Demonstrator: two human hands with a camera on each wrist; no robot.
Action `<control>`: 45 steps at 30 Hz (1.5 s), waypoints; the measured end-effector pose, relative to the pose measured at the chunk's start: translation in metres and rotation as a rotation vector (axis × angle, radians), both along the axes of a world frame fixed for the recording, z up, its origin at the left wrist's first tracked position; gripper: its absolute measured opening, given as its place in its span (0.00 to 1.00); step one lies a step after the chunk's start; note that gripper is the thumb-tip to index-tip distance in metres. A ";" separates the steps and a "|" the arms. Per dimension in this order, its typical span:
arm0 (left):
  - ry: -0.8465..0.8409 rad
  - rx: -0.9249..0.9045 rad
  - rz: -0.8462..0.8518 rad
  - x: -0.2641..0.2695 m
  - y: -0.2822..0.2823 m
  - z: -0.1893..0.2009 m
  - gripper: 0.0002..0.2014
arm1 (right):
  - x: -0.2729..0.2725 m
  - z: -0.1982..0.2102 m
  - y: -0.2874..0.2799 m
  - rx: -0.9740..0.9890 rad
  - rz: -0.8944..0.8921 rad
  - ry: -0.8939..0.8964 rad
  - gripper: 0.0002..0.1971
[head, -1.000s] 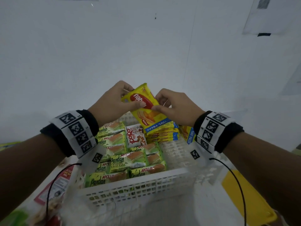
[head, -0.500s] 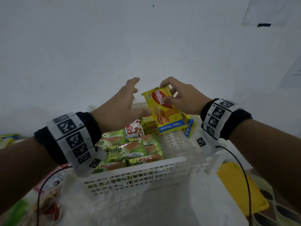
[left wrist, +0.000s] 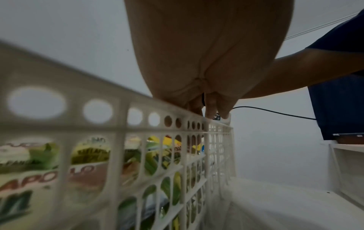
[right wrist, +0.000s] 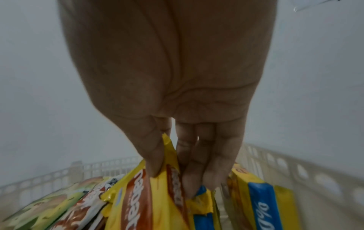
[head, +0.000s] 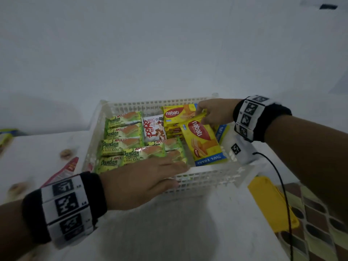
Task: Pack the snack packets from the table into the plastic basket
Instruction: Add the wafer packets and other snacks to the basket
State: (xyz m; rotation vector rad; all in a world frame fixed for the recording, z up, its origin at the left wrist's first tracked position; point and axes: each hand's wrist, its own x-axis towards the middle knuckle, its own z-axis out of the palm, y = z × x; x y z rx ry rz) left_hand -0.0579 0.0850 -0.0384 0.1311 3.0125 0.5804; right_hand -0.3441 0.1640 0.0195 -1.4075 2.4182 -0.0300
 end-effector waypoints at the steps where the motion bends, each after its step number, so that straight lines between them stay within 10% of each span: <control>1: 0.026 0.022 0.013 -0.001 -0.001 -0.002 0.26 | -0.001 -0.001 -0.002 0.026 -0.002 -0.017 0.17; 8: 0.077 0.138 0.071 -0.002 -0.011 -0.012 0.22 | -0.011 -0.007 -0.009 0.169 -0.044 -0.153 0.13; 22: 0.077 0.171 0.058 -0.004 -0.014 -0.017 0.23 | -0.022 -0.024 -0.037 0.430 0.159 0.153 0.15; 45: 0.115 0.167 0.051 -0.006 -0.015 -0.018 0.26 | -0.033 -0.002 -0.034 0.333 0.047 -0.202 0.20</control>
